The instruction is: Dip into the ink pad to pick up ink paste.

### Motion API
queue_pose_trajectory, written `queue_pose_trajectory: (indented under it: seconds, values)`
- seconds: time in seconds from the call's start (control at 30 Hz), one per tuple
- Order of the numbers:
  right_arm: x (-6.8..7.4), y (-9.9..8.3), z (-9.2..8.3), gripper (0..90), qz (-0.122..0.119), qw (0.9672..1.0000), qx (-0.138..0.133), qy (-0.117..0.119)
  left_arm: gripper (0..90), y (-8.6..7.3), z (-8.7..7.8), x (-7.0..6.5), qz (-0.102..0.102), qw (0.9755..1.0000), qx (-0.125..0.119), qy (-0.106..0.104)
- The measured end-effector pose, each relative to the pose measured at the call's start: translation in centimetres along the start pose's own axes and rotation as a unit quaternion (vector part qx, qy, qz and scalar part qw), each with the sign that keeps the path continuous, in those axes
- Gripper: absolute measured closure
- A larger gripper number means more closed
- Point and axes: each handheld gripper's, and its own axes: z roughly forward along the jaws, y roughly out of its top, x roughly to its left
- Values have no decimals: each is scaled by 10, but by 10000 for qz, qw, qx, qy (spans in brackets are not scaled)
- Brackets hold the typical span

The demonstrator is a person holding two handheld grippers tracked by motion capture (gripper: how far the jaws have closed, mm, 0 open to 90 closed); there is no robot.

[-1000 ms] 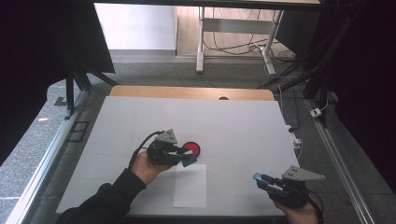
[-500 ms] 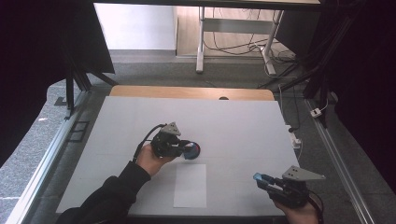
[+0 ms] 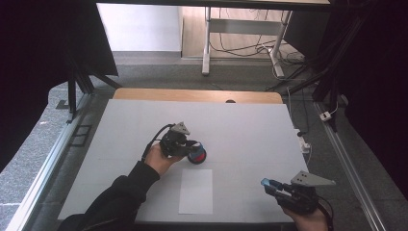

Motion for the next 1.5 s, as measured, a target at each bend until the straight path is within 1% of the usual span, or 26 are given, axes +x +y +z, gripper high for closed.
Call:
queue_pose_trajectory:
  seconds: [0.17, 0.4, 0.5, 0.7, 0.77, 0.9, 0.93, 0.97, 1.1, 1.23, 1.3, 1.37, 1.43, 1.5]
  values:
    - [0, 0, 0, 683, 3, 10000, -3, 10, 704, 1, 7, 4, -75, 10000, 52, -17]
    - [0, 0, 0, 683, -3, 10000, 1, 17, 703, 0, 14, 8, -167, 9997, 167, 63]
    - [0, 0, 0, 683, -9, 10000, 5, 12, 704, -1, 15, 10, -226, 9996, 153, 27]
    - [1, 0, 0, 683, -17, 10000, 3, 9, 707, 0, 16, 5, -11, 9996, 239, 120]
    - [1, 0, 0, 683, -19, 10000, 3, 9, 708, 1, 16, 3, 28, 9995, 267, 154]
    - [0, 0, 0, 683, -16, 10000, 6, 13, 709, 2, 17, -3, 172, 9989, 326, 297]
    - [1, 0, 0, 683, -17, 10000, 6, 13, 709, 3, 17, -4, 222, 9985, 373, 337]
    - [1, 0, 0, 683, -16, 10000, 6, 15, 709, 4, 18, -6, 215, 9984, 370, 377]
    - [1, 0, 0, 683, -17, 10000, 8, 18, 708, 6, 18, -12, 455, 9962, 502, 554]
    - [1, 0, 1, 683, -20, 10000, 11, 21, 708, 8, 20, -17, 569, 9944, 582, 677]
    - [1, 0, 1, 683, -17, 10000, 12, 23, 708, 8, 20, -17, 542, 9945, 602, 670]
    - [1, 0, 1, 683, -16, 10000, 15, 24, 708, 8, 19, -14, 455, 9954, 590, 610]
    - [1, 0, 1, 683, -16, 10000, 15, 26, 708, 7, 19, -11, 309, 9967, 529, 534]
    - [1, 0, 1, 683, -13, 10000, 15, 23, 708, 6, 19, -8, 209, 9975, 497, 454]
